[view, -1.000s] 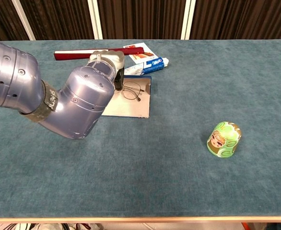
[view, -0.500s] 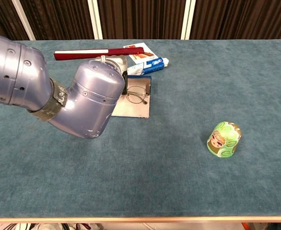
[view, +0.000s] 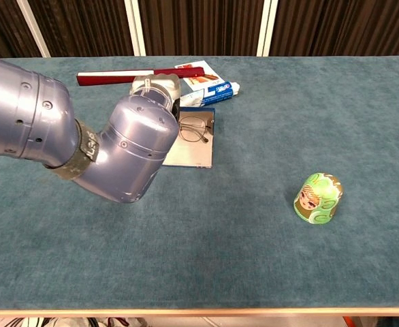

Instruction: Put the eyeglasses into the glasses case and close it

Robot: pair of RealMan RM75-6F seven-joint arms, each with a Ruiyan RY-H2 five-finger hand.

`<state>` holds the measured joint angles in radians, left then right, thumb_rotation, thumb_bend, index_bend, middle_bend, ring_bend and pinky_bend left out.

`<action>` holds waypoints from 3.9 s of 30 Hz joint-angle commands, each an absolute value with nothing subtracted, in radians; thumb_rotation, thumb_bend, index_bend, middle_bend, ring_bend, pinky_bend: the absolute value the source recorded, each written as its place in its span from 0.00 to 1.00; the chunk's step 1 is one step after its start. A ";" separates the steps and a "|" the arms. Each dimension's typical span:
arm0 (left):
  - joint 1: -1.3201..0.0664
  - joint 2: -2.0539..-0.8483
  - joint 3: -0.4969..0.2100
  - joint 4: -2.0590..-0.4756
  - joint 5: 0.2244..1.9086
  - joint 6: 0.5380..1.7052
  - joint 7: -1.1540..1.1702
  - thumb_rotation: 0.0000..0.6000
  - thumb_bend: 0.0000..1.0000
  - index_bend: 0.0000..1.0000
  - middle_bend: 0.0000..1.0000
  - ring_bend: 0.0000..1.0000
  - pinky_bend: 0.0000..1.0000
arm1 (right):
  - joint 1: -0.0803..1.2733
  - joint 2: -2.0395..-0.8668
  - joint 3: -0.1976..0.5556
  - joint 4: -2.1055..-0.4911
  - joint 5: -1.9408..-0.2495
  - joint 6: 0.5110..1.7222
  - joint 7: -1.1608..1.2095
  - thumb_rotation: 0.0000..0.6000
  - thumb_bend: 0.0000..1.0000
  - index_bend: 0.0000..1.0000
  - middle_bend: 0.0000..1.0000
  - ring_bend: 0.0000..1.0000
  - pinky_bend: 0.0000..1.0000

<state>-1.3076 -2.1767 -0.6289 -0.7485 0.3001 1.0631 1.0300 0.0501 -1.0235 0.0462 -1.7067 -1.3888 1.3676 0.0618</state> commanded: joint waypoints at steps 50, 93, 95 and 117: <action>-1.018 -1.876 -0.465 -1.368 0.539 1.216 0.913 1.00 0.42 0.17 0.22 0.40 0.62 | 0.054 -1.014 0.048 -1.725 -1.363 1.350 0.056 1.00 0.04 0.00 0.00 0.00 0.17; -1.002 -1.756 -0.320 -1.495 0.318 1.052 0.809 1.00 0.46 0.01 0.78 0.85 0.85 | 0.054 -1.017 0.050 -1.728 -1.353 1.350 0.039 1.00 0.08 0.00 0.00 0.00 0.17; -1.006 -1.761 -0.314 -1.491 0.316 1.048 0.809 1.00 0.46 0.01 0.78 0.85 0.85 | 0.053 -1.019 0.051 -1.726 -1.356 1.356 0.035 1.00 0.08 0.00 0.00 0.00 0.17; -1.037 -1.812 -0.287 -1.451 0.336 1.064 0.803 1.00 0.46 0.01 0.78 0.85 0.85 | 0.050 -1.021 0.052 -1.727 -1.356 1.360 0.035 1.00 0.08 0.00 0.00 0.00 0.17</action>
